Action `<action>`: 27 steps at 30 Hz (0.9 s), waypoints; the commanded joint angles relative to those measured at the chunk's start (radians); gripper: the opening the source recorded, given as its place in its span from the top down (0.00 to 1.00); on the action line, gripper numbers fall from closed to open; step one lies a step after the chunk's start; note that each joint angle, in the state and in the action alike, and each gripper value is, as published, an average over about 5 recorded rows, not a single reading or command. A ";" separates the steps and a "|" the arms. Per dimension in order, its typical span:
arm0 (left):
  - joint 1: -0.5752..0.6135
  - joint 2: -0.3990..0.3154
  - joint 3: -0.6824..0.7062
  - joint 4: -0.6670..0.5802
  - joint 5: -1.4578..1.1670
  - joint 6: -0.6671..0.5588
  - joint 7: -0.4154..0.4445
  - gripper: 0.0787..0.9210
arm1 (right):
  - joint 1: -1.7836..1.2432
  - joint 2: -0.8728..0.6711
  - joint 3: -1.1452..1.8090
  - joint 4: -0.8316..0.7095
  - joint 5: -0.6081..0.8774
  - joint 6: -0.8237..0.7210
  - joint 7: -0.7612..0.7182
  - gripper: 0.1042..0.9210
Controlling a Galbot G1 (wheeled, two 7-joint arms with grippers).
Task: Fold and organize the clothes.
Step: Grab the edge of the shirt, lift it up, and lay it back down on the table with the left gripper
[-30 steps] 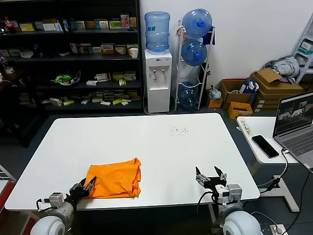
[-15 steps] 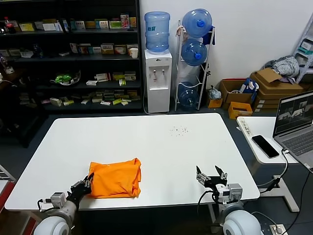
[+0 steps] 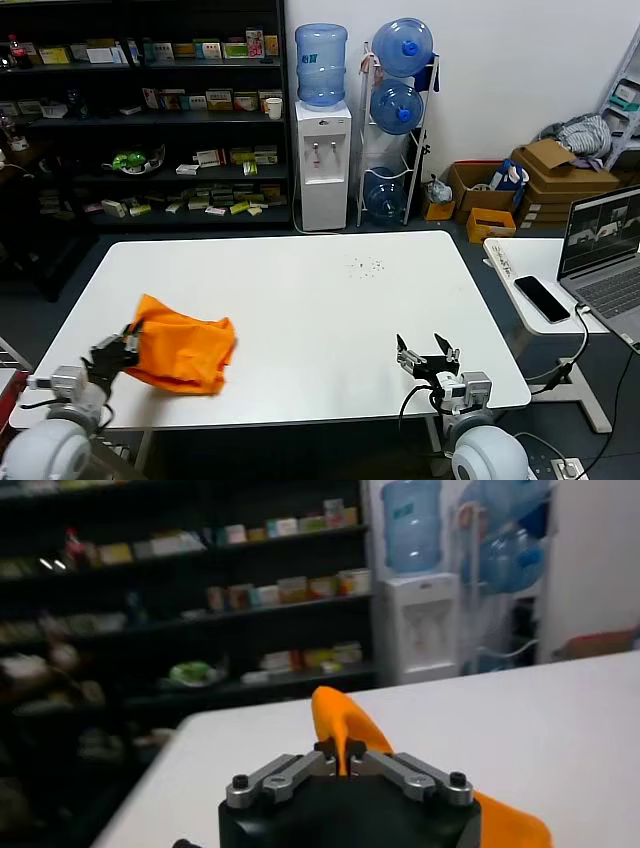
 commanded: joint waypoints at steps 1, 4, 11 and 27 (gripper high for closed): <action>0.103 0.151 -0.232 0.141 0.172 -0.066 0.006 0.94 | 0.004 0.008 -0.006 -0.011 -0.004 0.006 -0.004 0.12; 0.097 0.093 -0.113 -0.031 0.087 -0.041 -0.022 0.94 | 0.000 0.015 -0.004 -0.011 -0.010 0.007 -0.004 0.12; -0.150 -0.118 0.459 -0.268 -0.246 0.045 -0.242 0.94 | -0.026 0.023 0.046 -0.005 -0.042 0.043 -0.038 0.12; -0.366 -0.505 0.760 -0.076 -0.259 0.068 -0.336 0.91 | -0.006 0.063 0.087 -0.072 -0.150 0.119 -0.131 0.12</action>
